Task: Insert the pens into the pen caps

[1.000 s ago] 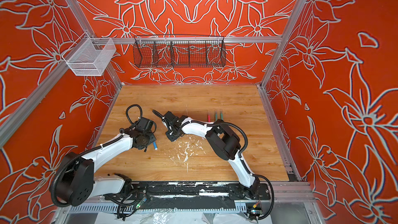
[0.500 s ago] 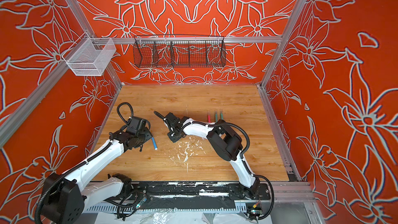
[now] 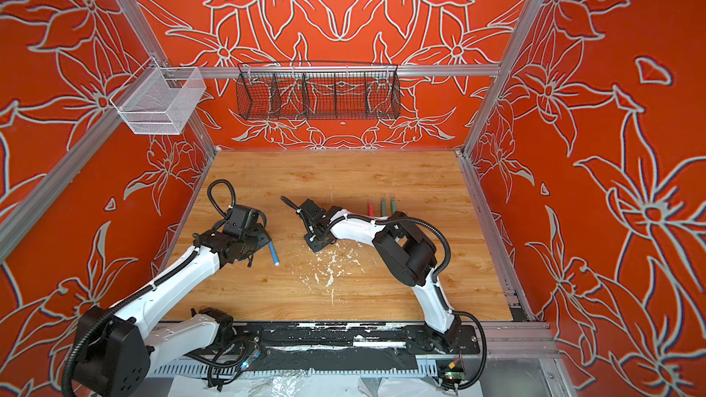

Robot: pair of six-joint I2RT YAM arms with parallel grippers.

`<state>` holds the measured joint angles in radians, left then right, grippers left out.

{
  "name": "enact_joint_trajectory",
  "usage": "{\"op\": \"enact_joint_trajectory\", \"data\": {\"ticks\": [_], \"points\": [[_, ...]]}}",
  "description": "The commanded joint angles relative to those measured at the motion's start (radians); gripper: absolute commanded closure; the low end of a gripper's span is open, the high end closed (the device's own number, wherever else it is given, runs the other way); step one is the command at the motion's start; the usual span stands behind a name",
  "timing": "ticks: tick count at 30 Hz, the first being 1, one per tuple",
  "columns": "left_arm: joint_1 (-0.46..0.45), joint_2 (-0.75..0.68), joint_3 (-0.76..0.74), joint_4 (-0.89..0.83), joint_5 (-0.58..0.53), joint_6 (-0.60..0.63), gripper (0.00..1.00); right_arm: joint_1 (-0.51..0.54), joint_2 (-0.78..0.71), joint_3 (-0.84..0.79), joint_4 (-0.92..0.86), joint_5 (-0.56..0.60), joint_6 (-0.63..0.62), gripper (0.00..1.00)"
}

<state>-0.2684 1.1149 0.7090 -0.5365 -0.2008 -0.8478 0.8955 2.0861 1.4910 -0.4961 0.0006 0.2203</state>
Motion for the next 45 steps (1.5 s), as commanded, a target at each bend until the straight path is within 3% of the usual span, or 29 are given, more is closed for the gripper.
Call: {"op": "enact_joint_trajectory", "data": {"ticks": [1,8,13,18,26,33,40,45], "points": [[0.006,-0.004,0.018,0.004,-0.003,0.012,0.41,0.0,-0.031,0.001,-0.037,0.044,0.02,0.77],[0.008,-0.003,0.032,0.011,0.005,0.038,0.39,-0.01,-0.084,-0.031,-0.02,0.135,0.059,0.83],[0.008,0.037,0.034,0.051,0.057,0.068,0.36,-0.083,-0.15,-0.118,-0.004,0.209,0.158,0.85],[0.005,0.15,0.065,0.033,0.109,0.073,0.36,-0.172,-0.211,-0.237,0.018,0.218,0.271,0.84],[0.005,0.291,0.096,0.0,0.148,0.078,0.39,-0.216,-0.204,-0.289,0.059,0.166,0.349,0.8],[0.005,0.321,0.07,0.03,0.167,0.081,0.39,-0.219,-0.192,-0.278,0.054,0.16,0.363,0.7],[0.005,0.381,0.058,0.065,0.172,0.089,0.41,-0.22,-0.299,-0.266,0.026,0.113,0.323,0.63],[0.005,0.428,0.061,0.072,0.176,0.093,0.5,-0.21,-0.376,-0.243,-0.016,0.039,0.254,0.61]]}}
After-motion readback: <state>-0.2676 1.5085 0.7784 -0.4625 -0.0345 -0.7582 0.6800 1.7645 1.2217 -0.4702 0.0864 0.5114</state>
